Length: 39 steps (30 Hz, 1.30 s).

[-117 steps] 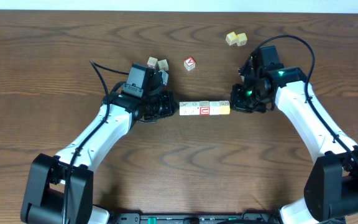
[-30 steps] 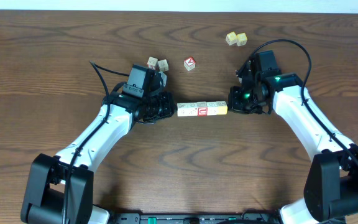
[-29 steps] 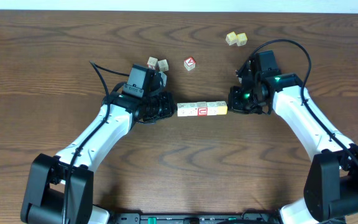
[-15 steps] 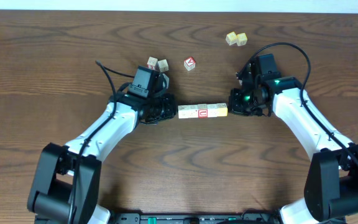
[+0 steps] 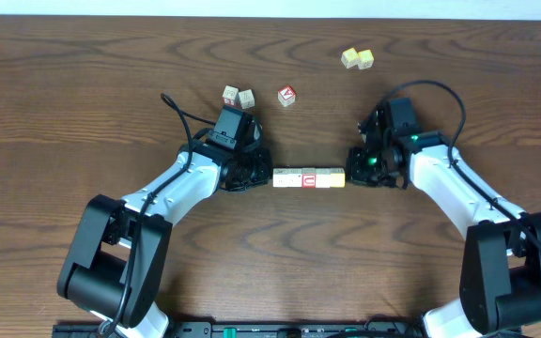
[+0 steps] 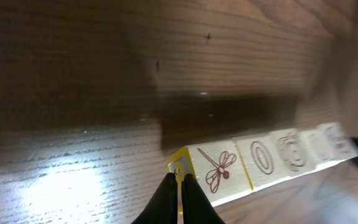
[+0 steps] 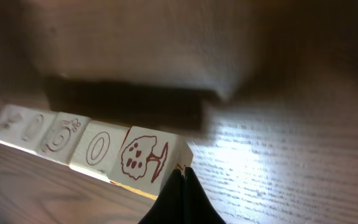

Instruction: Lift 5 blocks

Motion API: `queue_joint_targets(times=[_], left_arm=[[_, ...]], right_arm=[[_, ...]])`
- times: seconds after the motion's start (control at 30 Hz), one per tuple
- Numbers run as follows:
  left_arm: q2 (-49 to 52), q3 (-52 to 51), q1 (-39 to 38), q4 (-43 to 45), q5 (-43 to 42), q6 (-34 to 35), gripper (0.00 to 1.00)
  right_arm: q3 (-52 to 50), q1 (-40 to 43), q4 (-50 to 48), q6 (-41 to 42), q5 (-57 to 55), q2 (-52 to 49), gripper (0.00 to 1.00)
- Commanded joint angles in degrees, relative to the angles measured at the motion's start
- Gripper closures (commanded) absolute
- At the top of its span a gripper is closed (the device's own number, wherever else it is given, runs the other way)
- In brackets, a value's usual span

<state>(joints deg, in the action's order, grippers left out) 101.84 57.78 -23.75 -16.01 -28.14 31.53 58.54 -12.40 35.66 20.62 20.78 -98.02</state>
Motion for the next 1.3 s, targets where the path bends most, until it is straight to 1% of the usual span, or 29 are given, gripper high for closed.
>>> queue_joint_targets(times=[0.0, 0.6, 0.77, 0.97, 1.27], left_arm=[[0.5, 2.19, -3.34, 1.75, -9.79, 0.52, 0.93], [0.94, 2.08, -4.98, 0.92, -8.63, 0.52, 0.93], [0.94, 2.08, -5.92, -0.44, -5.18, 1.62, 0.93], [0.94, 2.08, -5.92, -0.48, -5.18, 1.57, 0.93], [0.94, 2.01, -5.97, -2.14, -2.64, 1.6, 0.93]], right_arm=[[-0.24, -2.25, -1.46, 1.22, 12.87, 0.39, 0.99], [-0.24, -2.25, -1.84, 1.46, 9.46, 0.39, 0.99], [-0.24, -2.25, -1.86, 1.66, 8.59, 0.39, 0.99], [-0.26, -2.27, -1.6, 1.66, 8.15, 0.39, 0.99], [-0.33, -2.27, -1.36, 1.64, 7.96, 0.39, 0.99]])
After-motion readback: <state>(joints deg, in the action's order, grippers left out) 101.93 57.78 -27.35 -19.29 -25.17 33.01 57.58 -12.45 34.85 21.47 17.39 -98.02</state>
